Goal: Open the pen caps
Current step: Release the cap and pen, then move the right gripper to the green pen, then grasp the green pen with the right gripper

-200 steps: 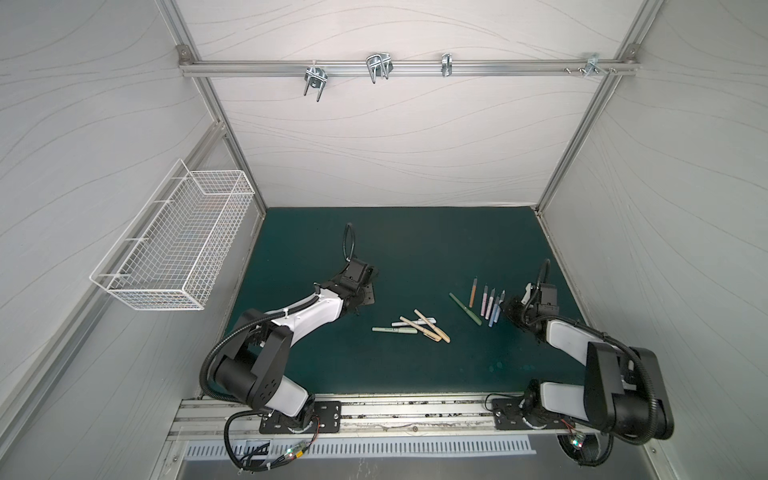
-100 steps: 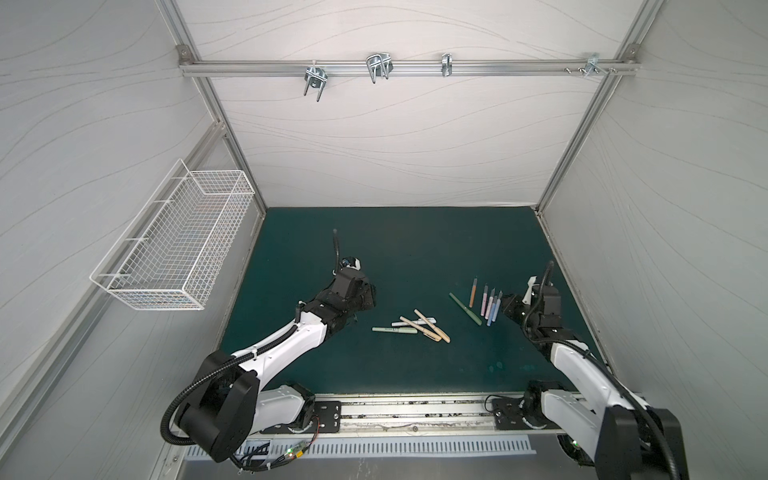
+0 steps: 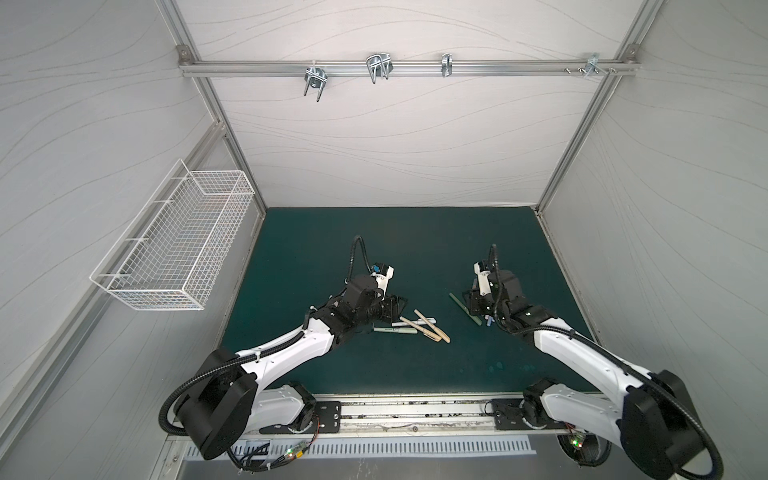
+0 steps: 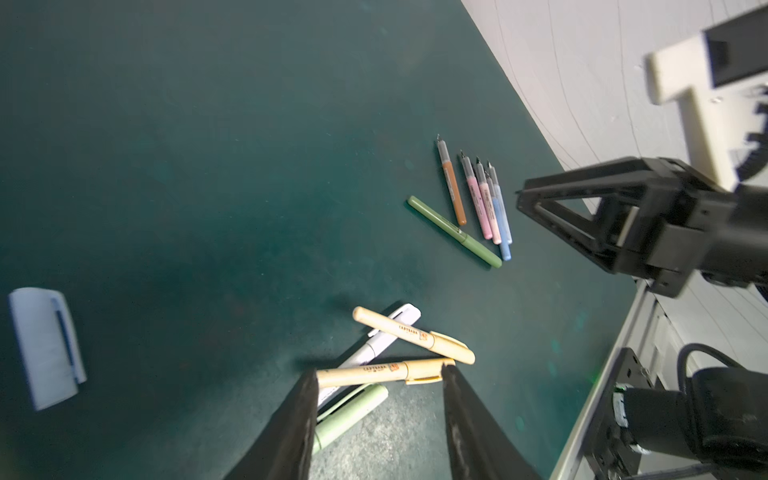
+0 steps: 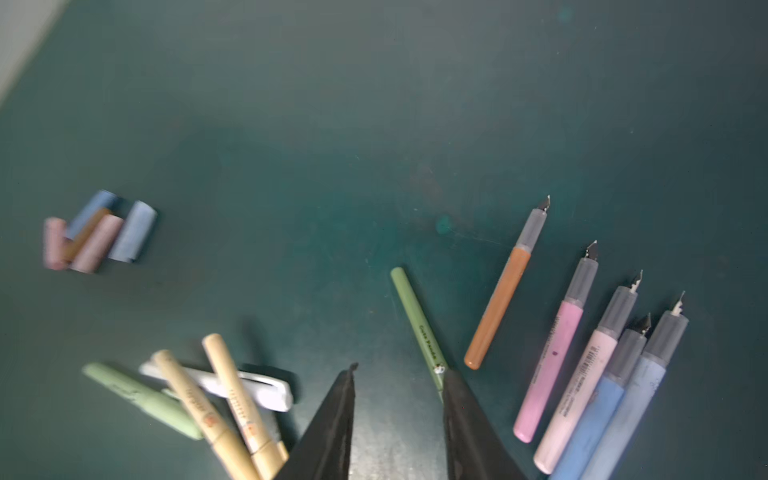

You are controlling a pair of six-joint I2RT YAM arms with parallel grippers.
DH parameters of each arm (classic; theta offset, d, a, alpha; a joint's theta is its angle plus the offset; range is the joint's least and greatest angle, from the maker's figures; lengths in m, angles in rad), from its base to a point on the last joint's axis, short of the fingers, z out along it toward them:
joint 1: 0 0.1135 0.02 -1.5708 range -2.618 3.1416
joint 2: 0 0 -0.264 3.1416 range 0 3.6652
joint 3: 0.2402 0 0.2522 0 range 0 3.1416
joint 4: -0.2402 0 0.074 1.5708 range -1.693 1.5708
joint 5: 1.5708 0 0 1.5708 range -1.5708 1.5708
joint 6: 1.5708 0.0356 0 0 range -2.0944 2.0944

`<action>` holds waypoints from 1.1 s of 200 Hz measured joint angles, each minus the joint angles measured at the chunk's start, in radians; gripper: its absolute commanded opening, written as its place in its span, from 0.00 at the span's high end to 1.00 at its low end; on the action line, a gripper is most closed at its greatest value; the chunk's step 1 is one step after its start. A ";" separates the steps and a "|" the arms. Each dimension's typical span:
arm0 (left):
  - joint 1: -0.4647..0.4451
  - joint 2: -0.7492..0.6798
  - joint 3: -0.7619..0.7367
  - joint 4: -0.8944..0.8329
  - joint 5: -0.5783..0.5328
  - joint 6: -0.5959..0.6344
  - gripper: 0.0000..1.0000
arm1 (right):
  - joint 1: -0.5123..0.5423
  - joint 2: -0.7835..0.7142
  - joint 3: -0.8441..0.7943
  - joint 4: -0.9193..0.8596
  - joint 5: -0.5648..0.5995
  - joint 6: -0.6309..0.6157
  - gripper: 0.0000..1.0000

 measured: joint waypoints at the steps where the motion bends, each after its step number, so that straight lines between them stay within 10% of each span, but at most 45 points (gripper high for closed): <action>1: 0.000 0.001 0.000 0.001 0.000 0.000 0.52 | 0.000 0.002 0.002 -0.002 0.000 0.000 0.61; 220: -0.029 0.054 0.011 0.027 0.070 0.023 0.54 | 0.029 0.467 0.296 -0.219 0.009 -0.047 0.59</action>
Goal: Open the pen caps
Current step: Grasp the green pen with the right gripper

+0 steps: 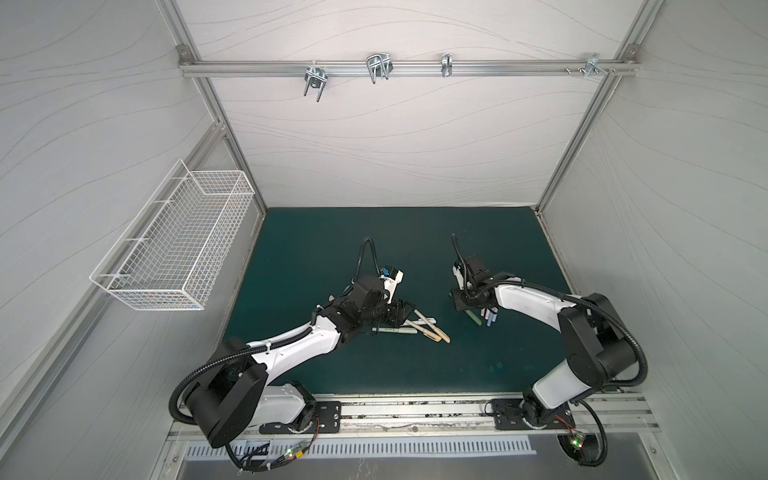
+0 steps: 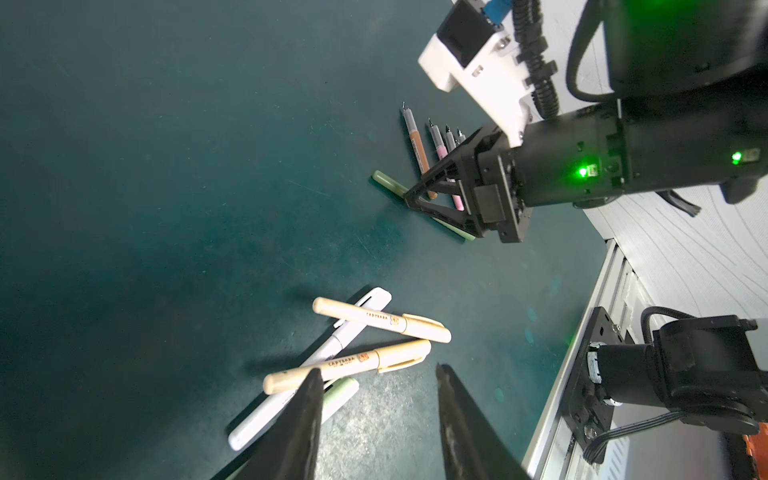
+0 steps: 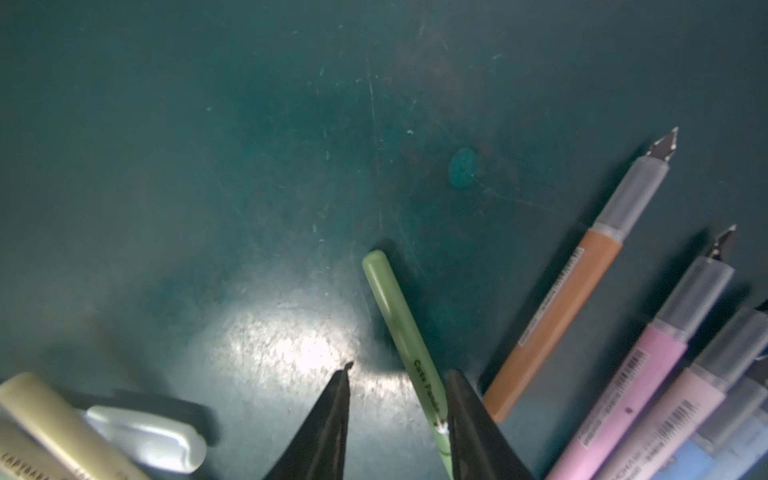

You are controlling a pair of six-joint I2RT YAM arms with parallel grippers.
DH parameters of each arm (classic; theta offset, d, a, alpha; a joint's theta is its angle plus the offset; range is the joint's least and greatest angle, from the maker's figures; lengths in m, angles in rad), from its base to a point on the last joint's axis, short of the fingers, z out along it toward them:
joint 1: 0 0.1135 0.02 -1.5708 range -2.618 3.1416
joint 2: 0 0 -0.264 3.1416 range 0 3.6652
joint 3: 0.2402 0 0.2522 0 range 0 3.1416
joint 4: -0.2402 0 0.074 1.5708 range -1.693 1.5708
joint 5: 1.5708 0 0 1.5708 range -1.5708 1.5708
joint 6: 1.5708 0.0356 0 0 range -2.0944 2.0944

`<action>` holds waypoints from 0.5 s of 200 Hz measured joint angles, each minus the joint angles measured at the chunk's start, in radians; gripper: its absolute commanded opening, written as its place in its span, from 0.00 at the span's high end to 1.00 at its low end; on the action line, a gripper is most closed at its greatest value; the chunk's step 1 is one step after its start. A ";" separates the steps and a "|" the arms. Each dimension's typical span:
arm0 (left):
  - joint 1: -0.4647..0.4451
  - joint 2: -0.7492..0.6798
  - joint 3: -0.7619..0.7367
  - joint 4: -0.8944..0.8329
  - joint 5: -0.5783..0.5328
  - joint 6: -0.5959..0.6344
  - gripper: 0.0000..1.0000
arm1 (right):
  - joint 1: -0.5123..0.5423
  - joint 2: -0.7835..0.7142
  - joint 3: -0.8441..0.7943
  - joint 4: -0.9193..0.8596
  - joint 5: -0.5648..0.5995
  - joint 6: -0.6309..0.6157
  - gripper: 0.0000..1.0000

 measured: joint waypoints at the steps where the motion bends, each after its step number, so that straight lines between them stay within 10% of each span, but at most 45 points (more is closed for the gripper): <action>1: 0.000 0.000 0.000 0.000 0.000 0.000 0.54 | 0.000 0.002 0.001 0.000 0.000 0.000 0.59; 100: -0.006 0.000 0.000 0.001 0.006 0.000 0.55 | 0.002 0.063 0.026 -0.029 -0.002 0.001 0.68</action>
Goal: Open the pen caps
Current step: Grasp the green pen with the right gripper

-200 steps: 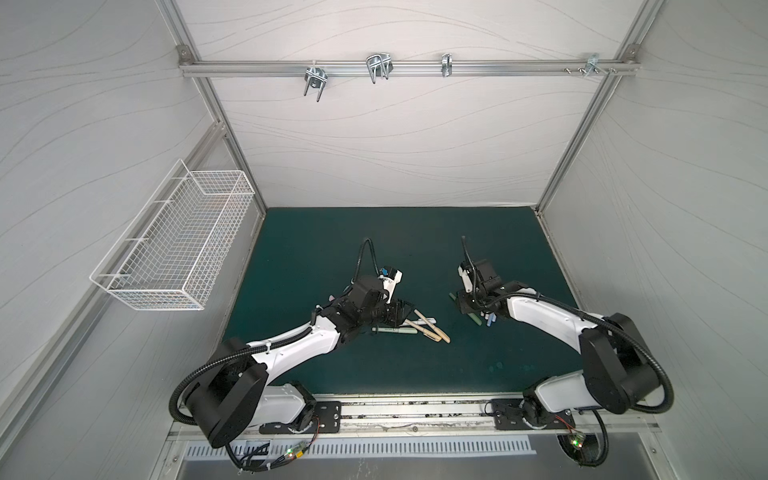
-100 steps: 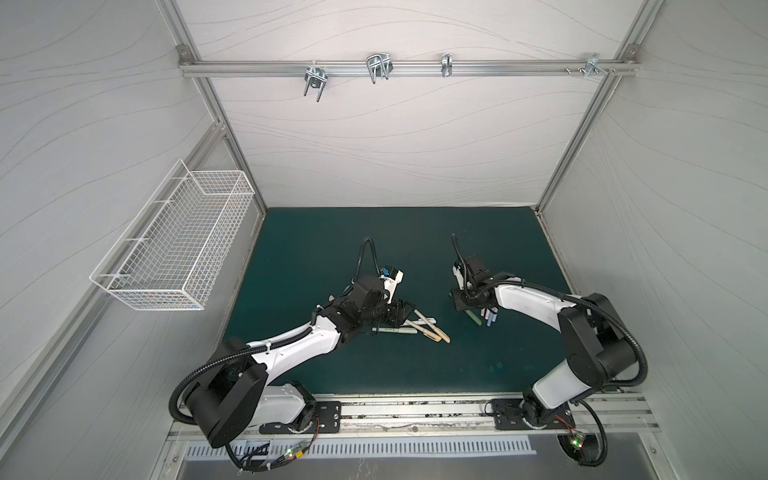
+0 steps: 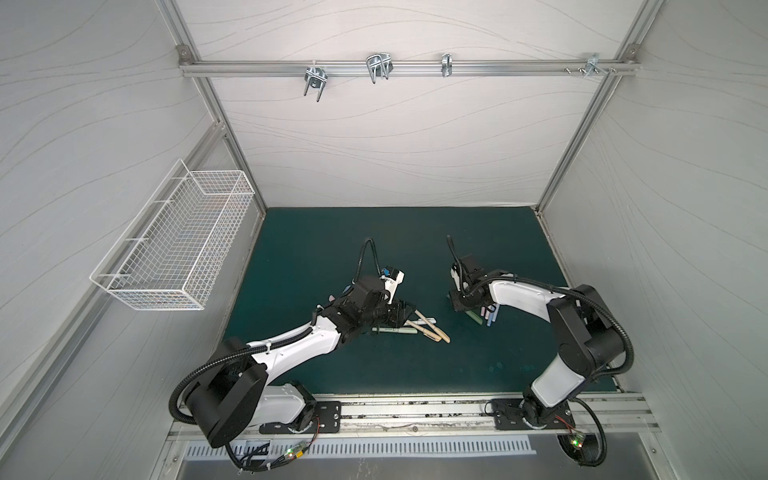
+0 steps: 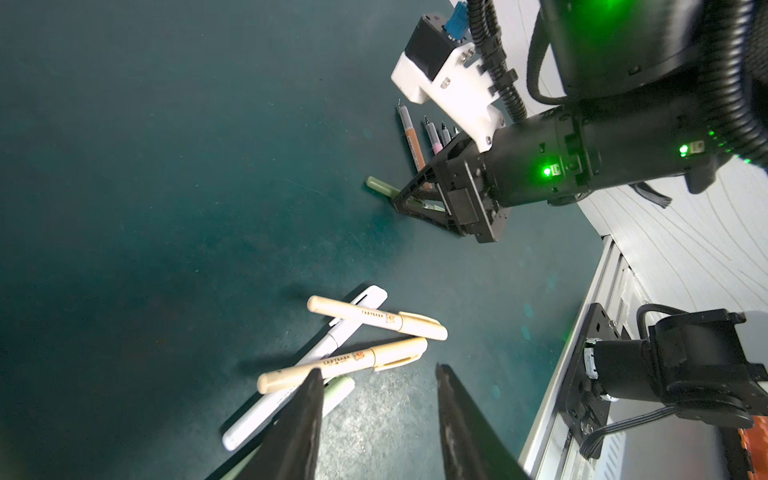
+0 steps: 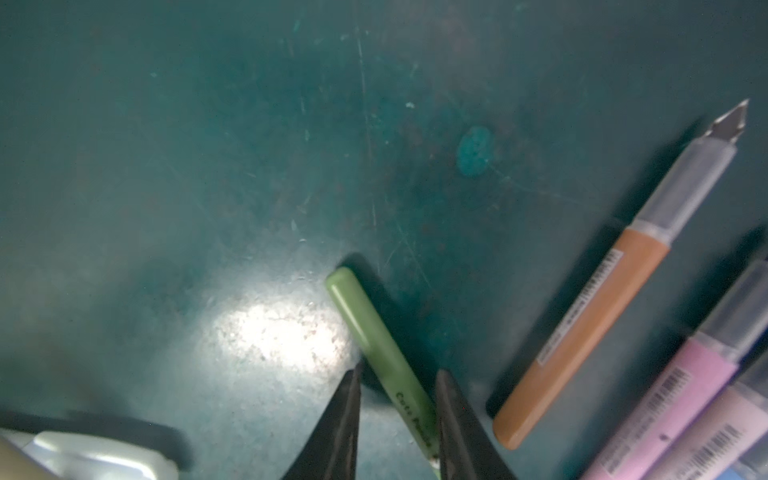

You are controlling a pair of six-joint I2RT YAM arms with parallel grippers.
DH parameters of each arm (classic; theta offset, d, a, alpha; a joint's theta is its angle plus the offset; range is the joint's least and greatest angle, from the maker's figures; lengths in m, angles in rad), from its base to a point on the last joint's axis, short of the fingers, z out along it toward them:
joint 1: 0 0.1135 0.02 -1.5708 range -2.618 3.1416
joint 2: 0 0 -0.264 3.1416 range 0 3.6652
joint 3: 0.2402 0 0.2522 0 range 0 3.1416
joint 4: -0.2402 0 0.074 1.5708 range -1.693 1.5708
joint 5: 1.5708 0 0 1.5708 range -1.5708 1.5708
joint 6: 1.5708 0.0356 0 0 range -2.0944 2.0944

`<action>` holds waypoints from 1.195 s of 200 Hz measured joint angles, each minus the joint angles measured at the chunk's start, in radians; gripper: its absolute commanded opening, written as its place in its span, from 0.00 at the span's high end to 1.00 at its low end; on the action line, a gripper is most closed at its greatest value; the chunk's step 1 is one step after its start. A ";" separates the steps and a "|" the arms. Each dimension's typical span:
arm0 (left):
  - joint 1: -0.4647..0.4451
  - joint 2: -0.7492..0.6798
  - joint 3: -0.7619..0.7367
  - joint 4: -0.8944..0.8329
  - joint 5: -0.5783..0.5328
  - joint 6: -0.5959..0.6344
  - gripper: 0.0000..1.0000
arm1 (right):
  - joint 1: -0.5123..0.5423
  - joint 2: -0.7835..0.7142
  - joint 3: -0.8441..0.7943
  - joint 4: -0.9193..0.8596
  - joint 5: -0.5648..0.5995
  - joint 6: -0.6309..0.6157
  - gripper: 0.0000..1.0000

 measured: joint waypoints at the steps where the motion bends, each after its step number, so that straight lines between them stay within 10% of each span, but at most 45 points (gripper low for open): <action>1: 0.000 0.000 0.000 0.000 0.000 0.000 0.55 | 0.000 0.000 0.000 0.000 0.000 0.000 0.68; 140: -0.005 0.028 0.000 0.023 0.008 0.000 0.55 | 0.000 0.016 0.011 -0.005 -0.004 0.003 0.89; 239: -0.010 0.073 0.017 0.029 0.012 0.001 0.55 | 0.002 0.016 0.011 -0.005 -0.008 0.003 0.74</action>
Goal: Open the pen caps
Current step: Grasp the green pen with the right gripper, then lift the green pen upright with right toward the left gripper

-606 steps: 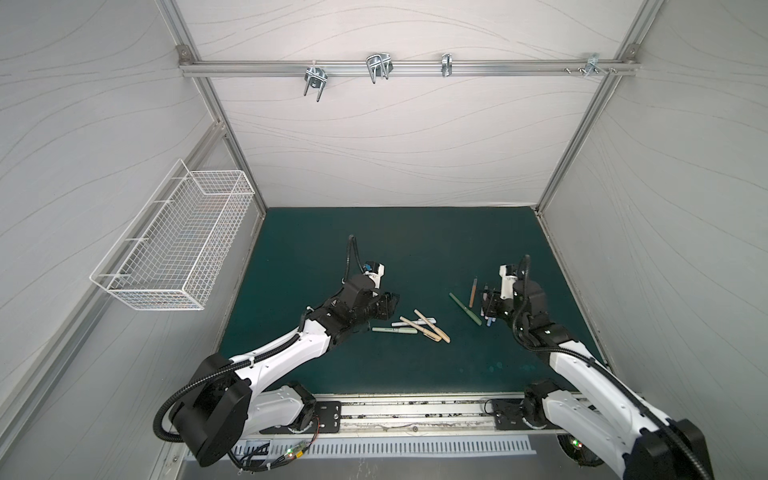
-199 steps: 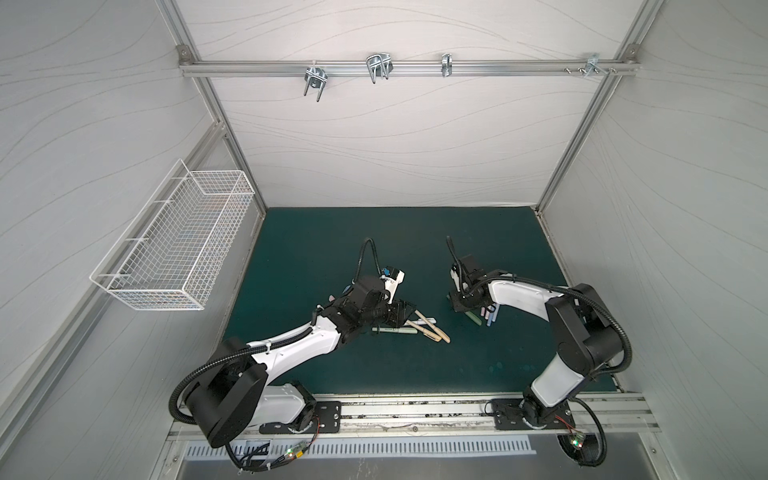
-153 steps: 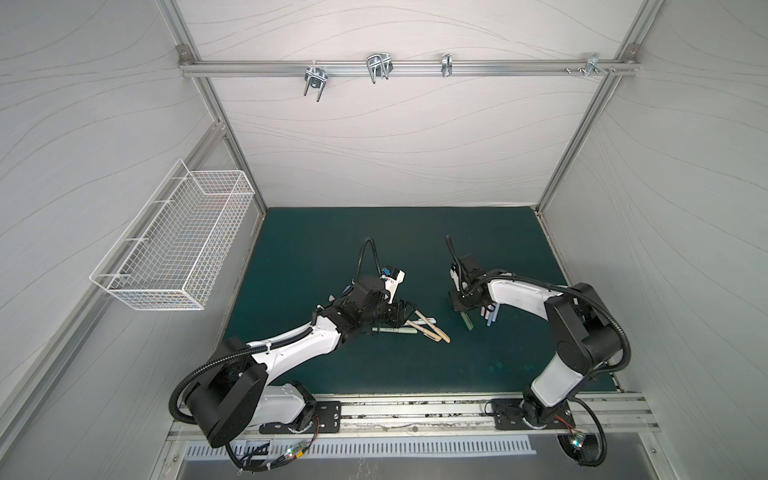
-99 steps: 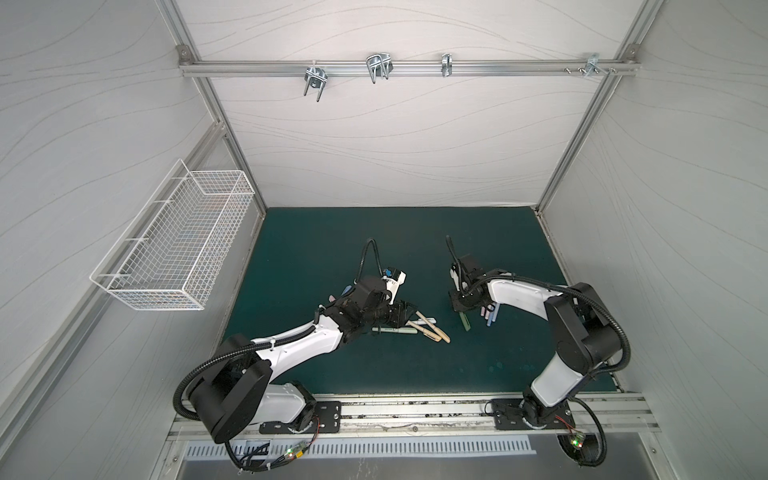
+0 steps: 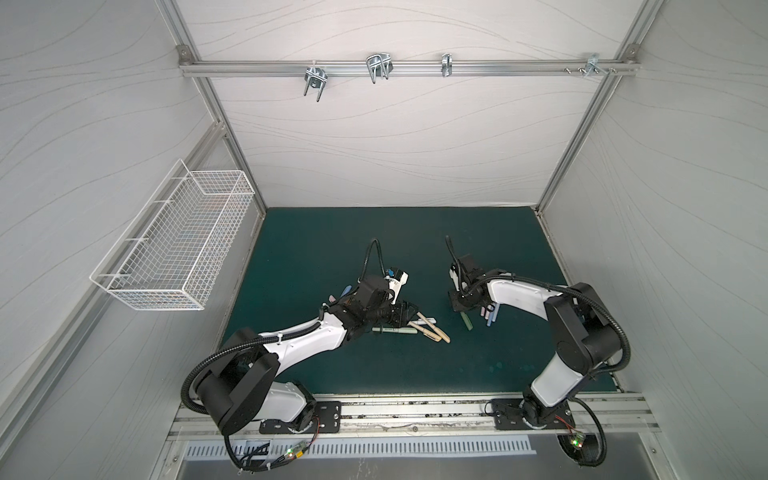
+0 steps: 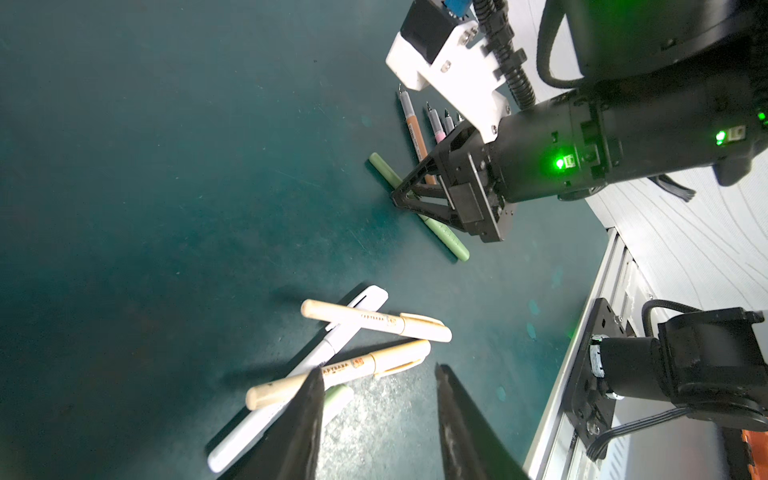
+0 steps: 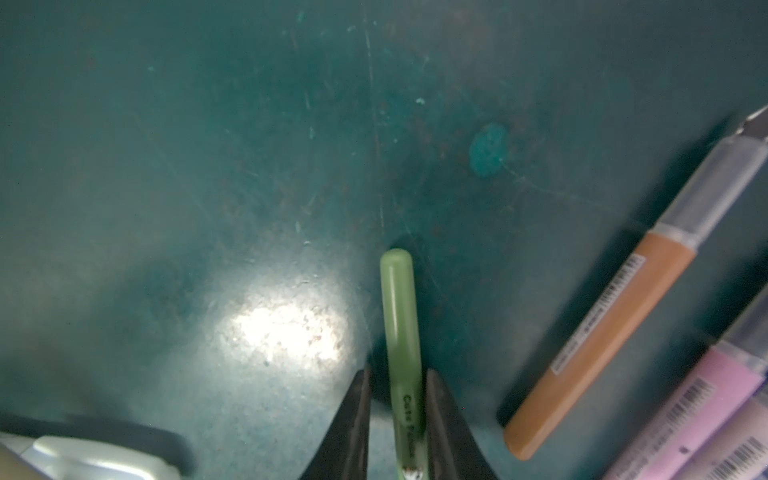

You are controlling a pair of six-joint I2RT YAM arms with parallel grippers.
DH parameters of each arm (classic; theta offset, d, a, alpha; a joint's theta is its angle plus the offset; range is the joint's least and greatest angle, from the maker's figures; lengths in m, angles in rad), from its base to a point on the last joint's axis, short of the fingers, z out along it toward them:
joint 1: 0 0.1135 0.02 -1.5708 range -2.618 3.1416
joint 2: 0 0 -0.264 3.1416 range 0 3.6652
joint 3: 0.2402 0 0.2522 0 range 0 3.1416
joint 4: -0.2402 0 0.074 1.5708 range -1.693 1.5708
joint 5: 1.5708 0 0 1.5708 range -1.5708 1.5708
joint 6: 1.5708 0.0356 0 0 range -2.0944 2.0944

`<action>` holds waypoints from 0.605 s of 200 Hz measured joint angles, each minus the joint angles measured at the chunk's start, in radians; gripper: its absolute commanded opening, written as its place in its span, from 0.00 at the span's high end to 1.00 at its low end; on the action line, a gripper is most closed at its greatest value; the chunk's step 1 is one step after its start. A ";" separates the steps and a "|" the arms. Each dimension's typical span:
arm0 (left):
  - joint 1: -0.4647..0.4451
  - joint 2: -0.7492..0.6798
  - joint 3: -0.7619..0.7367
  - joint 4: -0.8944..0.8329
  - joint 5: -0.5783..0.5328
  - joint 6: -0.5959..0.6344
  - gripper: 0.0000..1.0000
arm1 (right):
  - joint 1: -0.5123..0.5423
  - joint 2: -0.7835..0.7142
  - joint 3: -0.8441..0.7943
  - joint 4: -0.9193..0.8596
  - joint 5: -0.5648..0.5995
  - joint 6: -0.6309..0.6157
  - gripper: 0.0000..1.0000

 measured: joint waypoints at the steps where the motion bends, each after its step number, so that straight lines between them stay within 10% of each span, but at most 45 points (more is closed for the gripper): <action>1: 0.000 0.000 0.000 0.000 0.000 0.000 0.55 | 0.000 0.000 0.000 0.000 0.000 0.000 0.74; 121: -0.001 -0.005 0.000 0.002 0.000 0.002 0.55 | 0.007 0.003 0.005 0.000 0.001 0.000 0.91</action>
